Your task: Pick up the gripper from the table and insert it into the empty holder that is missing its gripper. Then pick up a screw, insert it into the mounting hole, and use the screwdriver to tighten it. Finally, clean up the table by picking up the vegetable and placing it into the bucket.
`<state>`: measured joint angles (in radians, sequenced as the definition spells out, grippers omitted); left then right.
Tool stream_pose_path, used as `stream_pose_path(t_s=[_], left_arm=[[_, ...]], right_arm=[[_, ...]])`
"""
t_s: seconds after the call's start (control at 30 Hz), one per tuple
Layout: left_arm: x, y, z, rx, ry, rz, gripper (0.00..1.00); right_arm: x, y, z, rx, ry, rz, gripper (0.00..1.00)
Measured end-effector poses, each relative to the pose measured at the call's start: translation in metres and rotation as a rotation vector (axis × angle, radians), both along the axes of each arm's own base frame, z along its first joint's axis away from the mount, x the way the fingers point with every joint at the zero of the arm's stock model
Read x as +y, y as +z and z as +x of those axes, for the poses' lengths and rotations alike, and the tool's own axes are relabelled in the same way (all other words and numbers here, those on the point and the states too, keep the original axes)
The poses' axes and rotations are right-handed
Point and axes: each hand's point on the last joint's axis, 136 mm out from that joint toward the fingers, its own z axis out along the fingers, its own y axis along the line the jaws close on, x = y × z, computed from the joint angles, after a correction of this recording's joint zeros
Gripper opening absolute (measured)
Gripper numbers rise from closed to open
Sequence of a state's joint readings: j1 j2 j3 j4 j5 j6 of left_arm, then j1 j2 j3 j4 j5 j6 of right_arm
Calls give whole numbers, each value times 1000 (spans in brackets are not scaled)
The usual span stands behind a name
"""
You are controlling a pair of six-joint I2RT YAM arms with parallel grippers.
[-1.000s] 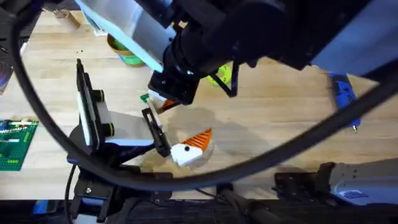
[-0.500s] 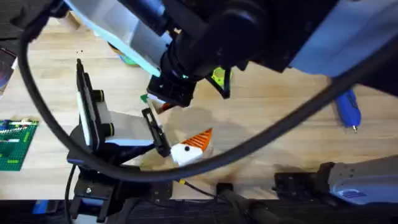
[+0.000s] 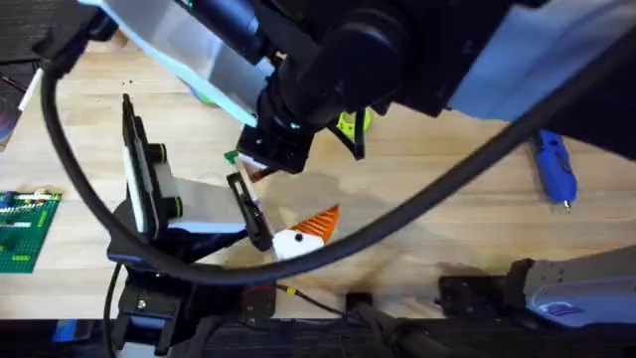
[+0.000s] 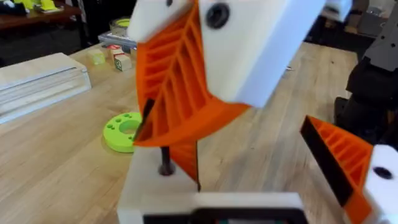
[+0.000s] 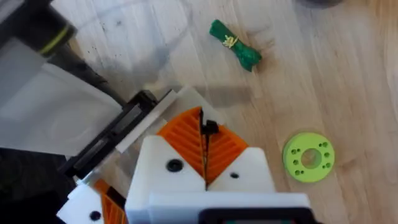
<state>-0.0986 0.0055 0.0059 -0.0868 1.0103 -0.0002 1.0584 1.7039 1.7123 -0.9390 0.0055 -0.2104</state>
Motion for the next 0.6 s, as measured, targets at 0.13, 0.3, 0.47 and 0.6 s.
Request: stream_pose_path(t_s=[0.13, 0.3, 0.47, 0.6], left_arm=[[0, 0, 0, 1, 0, 0, 993], [0, 0, -1, 4, -4, -2, 993], [-1, 0, -3, 8, -16, -3, 993], [-1, 0, -3, 8, -18, -3, 992]], right_arm=[[1, -1, 0, 3, 2, 2, 6], [6, -2, -3, 21, 15, 15, 6], [8, -2, -2, 25, 19, 20, 6], [8, -3, -2, 29, 18, 19, 6]])
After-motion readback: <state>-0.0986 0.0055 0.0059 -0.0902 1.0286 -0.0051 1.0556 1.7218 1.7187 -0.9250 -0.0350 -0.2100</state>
